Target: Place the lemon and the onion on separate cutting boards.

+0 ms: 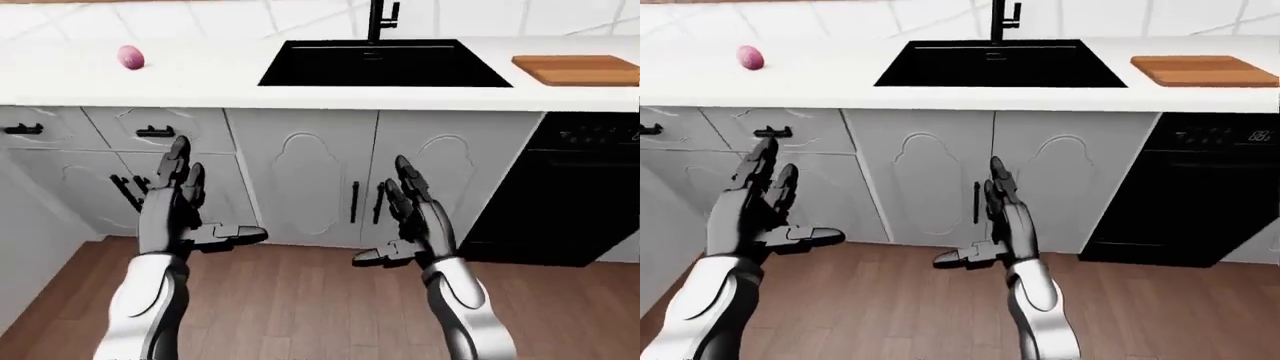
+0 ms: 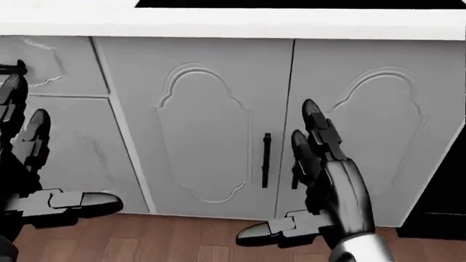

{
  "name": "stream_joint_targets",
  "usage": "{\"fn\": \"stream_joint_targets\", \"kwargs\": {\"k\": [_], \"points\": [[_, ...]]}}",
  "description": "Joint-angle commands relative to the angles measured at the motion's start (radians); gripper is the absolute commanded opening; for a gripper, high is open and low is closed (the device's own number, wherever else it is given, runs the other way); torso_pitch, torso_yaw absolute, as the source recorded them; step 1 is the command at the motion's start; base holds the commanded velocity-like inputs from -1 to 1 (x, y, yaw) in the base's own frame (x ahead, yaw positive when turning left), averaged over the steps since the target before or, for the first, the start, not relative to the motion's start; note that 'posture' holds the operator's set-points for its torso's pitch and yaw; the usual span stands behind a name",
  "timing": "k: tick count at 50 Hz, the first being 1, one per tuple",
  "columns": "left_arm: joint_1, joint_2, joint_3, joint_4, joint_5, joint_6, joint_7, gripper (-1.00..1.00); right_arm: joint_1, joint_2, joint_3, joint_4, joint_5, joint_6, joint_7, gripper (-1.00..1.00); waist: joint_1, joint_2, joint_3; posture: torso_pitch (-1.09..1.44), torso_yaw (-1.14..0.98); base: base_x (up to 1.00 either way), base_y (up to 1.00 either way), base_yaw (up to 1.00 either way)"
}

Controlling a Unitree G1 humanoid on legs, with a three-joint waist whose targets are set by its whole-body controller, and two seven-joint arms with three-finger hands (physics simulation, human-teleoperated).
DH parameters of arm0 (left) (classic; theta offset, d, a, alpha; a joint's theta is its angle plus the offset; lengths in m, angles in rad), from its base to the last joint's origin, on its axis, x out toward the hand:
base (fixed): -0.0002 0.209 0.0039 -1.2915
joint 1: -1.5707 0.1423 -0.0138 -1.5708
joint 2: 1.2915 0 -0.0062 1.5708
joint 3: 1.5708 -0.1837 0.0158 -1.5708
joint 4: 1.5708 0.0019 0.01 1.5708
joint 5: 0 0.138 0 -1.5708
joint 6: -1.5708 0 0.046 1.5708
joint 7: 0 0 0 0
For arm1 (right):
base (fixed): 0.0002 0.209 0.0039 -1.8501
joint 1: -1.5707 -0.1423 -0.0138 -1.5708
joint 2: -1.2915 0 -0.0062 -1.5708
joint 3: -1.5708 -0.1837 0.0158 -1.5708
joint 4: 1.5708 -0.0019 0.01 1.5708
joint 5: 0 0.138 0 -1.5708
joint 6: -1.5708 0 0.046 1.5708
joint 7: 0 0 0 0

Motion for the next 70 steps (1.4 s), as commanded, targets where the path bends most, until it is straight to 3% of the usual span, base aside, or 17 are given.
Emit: {"fn": "stream_joint_targets", "kwargs": {"k": [1,10,22,23,32,35,37,38,40,43,45,48,55,60,64,68,70], "points": [[-0.033,0.003,-0.016,-0.060,-0.005,-0.028,-0.003,1.00,-0.027,-0.012,-0.021,-0.087,-0.024,-0.038,-0.019,1.00,-0.041,0.000,-0.027,0.00,0.00,0.00,0.62,0.00],[-0.045,0.000,-0.034,-0.046,0.012,-0.030,-0.006,1.00,-0.021,-0.008,-0.013,-0.145,-0.034,-0.010,-0.015,1.00,-0.096,-0.152,0.015,0.00,0.00,0.08,0.42,0.00],[-0.069,0.002,-0.045,-0.038,0.026,-0.020,-0.008,1.00,-0.019,-0.006,-0.012,-0.139,-0.033,-0.033,-0.006,1.00,-0.137,0.076,-0.026,0.00,0.00,0.56,0.59,0.00],[-0.068,0.001,-0.046,-0.034,0.027,-0.024,-0.009,1.00,-0.019,-0.006,-0.012,-0.127,-0.033,-0.042,-0.004,1.00,-0.126,0.036,0.006,0.00,0.00,0.66,0.59,0.00],[-0.113,0.029,-0.024,-0.044,0.018,0.026,-0.009,1.00,-0.061,-0.008,-0.009,-0.158,-0.035,0.016,-0.004,1.00,-0.059,-0.048,-0.022,0.00,0.00,0.66,0.56,0.00],[-0.161,0.057,-0.001,-0.077,0.001,0.095,-0.004,1.00,-0.095,-0.010,-0.004,-0.169,-0.046,0.058,-0.011,1.00,-0.076,-0.024,0.003,0.00,0.00,0.66,0.36,0.00],[-0.199,0.076,0.014,-0.106,-0.017,0.151,0.003,1.00,-0.106,-0.010,0.000,-0.204,-0.051,0.091,-0.014,1.00,-0.082,-0.059,0.035,0.00,0.00,0.65,0.36,0.00],[-0.211,0.084,0.020,-0.124,-0.026,0.176,0.007,1.00,-0.110,-0.009,0.000,-0.235,-0.050,0.116,-0.016,1.00,-0.087,-0.073,-0.006,0.00,0.00,0.51,0.36,0.00],[-0.241,0.103,0.044,-0.162,-0.051,0.233,0.015,1.00,-0.137,-0.017,-0.008,-0.305,-0.052,0.179,-0.021,1.00,-0.075,-0.095,-0.006,0.00,0.00,0.11,0.11,0.00],[-0.253,0.122,0.074,-0.203,-0.089,0.274,0.028,1.00,-0.174,-0.020,-0.022,-0.367,-0.049,0.252,-0.033,1.00,-0.075,-0.066,-0.001,0.00,0.00,0.00,0.00,0.00],[-0.253,0.132,0.085,-0.214,-0.108,0.284,0.036,1.00,-0.188,-0.026,-0.014,-0.395,-0.063,0.279,-0.040,1.00,-0.049,0.029,-0.006,0.00,0.00,0.00,0.00,0.00],[-0.265,0.150,0.103,-0.222,-0.135,0.301,0.047,1.00,-0.215,-0.030,-0.004,-0.423,-0.082,0.322,-0.039,1.00,-0.047,0.018,-0.014,0.00,0.00,0.02,0.08,0.00],[-0.280,0.179,0.122,-0.229,-0.174,0.319,0.066,1.00,-0.233,-0.021,-0.005,-0.432,-0.091,0.338,-0.034,1.00,-0.064,-0.135,-0.013,0.00,0.00,0.18,0.41,0.00],[-0.283,0.199,0.153,-0.244,-0.215,0.339,0.080,1.00,-0.223,-0.015,-0.001,-0.444,-0.080,0.330,-0.031,1.00,-0.075,-0.100,-0.045,0.00,0.00,0.02,0.41,0.00],[-0.289,0.217,0.170,-0.252,-0.248,0.351,0.097,1.00,-0.219,-0.005,-0.003,-0.449,-0.047,0.326,-0.030,1.00,-0.042,-0.109,-0.014,0.00,0.00,0.00,0.66,0.25],[-0.294,0.231,0.172,-0.245,-0.268,0.348,0.111,1.00,-0.210,-0.009,-0.006,-0.443,-0.032,0.308,-0.037,1.00,-0.040,0.101,-0.022,0.00,0.00,0.00,0.00,1.00],[-0.289,0.232,0.167,-0.241,-0.271,0.338,0.116,1.00,-0.211,-0.015,-0.008,-0.438,-0.037,0.300,-0.044,1.00,-0.061,0.045,-0.015,0.00,0.00,0.00,0.50,0.50]]}}
